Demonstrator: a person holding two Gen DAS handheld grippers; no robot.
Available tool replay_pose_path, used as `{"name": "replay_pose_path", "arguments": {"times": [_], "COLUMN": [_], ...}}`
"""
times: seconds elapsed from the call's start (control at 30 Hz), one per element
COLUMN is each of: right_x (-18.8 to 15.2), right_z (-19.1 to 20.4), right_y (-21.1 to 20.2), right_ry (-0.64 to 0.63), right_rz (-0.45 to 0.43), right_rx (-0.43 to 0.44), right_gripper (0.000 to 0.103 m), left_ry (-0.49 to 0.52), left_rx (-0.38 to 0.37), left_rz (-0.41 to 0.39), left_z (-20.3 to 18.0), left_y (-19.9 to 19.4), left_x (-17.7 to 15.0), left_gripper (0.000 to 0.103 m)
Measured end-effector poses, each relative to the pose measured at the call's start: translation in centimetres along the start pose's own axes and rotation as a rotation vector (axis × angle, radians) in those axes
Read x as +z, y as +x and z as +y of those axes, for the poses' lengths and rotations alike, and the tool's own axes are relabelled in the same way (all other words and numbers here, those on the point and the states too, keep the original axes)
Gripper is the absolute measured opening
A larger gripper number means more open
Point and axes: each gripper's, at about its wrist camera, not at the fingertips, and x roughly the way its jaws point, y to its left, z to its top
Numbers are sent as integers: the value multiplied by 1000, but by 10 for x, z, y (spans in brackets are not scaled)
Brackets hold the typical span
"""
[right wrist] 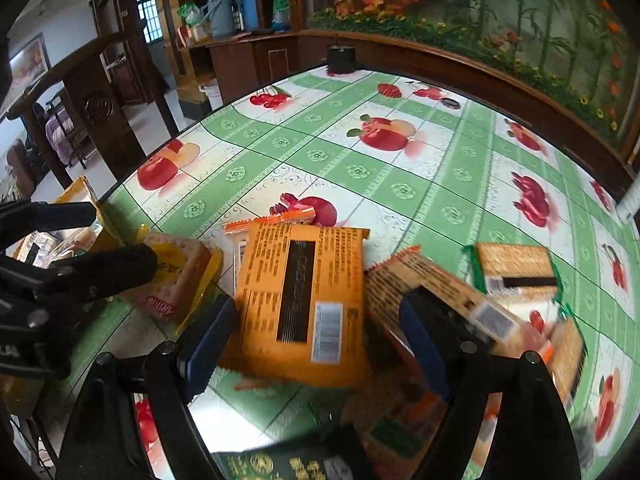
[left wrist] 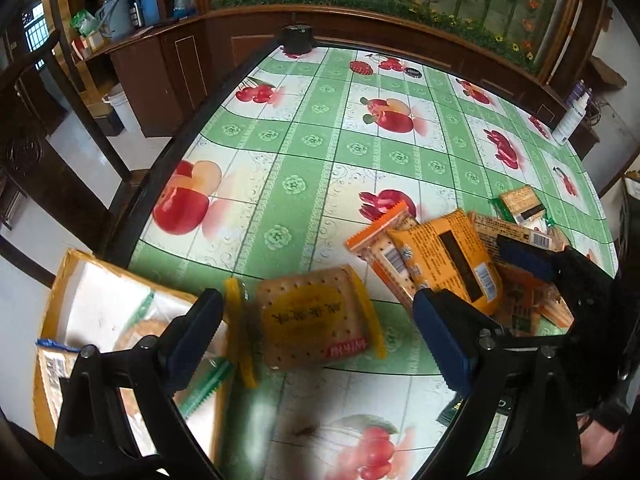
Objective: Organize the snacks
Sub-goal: 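Return both tools to the snack pile and reach for orange packs, then grasp the yellow cracker pack with left tool while right tool grasps orange biscuit pack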
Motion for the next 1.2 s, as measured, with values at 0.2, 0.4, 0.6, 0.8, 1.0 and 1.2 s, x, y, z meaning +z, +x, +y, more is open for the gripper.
{"name": "replay_pose_path", "arguments": {"times": [0.2,0.4,0.6,0.8,1.0,1.2], "right_x": [5,7,-6,-12,-13,-12], "right_z": [11,12,-11,-18,-17,-19], "right_y": [12,15,2,-6,-6,-4], "right_ry": [-43,-70,-27,1,0,13], "right_rz": [30,41,27,19,15,12], "right_rx": [-5,-26,-19,8,13,26], "right_gripper": [86,70,70,70,70,70], "left_ry": [33,167,390,597,779,873], "left_rx": [-36,-24,-90,-170,-151,-206], "left_rz": [2,-7,9,28,78,111], "left_z": [3,1,-9,-21,-20,-20], "left_y": [-1,-2,3,3,17,31], "left_x": [5,2,-8,-21,-25,-26], "left_gripper": [96,96,96,96,96,96]}}
